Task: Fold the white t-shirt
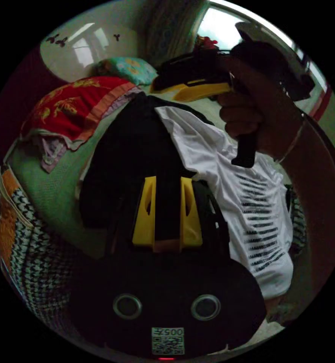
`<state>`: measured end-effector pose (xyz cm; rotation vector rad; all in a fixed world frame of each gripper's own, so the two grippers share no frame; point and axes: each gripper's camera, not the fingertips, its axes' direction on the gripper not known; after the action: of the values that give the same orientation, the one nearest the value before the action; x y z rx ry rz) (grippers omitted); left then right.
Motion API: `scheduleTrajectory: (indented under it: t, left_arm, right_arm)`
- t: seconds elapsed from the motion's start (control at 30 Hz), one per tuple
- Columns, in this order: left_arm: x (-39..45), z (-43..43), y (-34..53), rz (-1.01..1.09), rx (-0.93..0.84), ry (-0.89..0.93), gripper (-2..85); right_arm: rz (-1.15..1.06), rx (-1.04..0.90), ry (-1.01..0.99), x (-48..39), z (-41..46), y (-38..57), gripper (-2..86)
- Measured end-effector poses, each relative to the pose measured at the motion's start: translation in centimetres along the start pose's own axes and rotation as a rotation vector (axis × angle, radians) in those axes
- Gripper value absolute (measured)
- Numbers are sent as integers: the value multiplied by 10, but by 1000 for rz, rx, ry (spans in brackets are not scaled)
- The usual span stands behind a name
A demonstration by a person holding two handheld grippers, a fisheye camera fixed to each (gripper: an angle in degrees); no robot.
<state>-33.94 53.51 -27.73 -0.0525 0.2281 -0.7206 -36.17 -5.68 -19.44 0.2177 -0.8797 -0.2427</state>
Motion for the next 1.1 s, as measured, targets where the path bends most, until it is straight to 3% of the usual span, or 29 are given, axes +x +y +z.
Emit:
scheduleTrajectory:
  t: [0.07, 0.33, 0.6, 0.9, 1.1]
  left_arm:
    - [-12, 11, -10, -29, -15, 111, 107]
    - [-21, 36, -31, 8, -35, 95, 95]
    - [-38, 60, -48, 19, -47, 153, 71]
    - [-43, 69, -63, 81, 30, 153, 3]
    - [-33, 72, -68, 247, 116, 298, -2]
  right_arm:
    - [12, -51, 28, 7, 27, -14, 123]
    - [19, -111, 105, 15, 95, -51, 111]
    - [134, -188, 170, 54, 155, -74, 9]
    - [104, -57, 159, 91, 121, -82, -17]
    - [148, 18, 107, 144, 80, -59, -17]
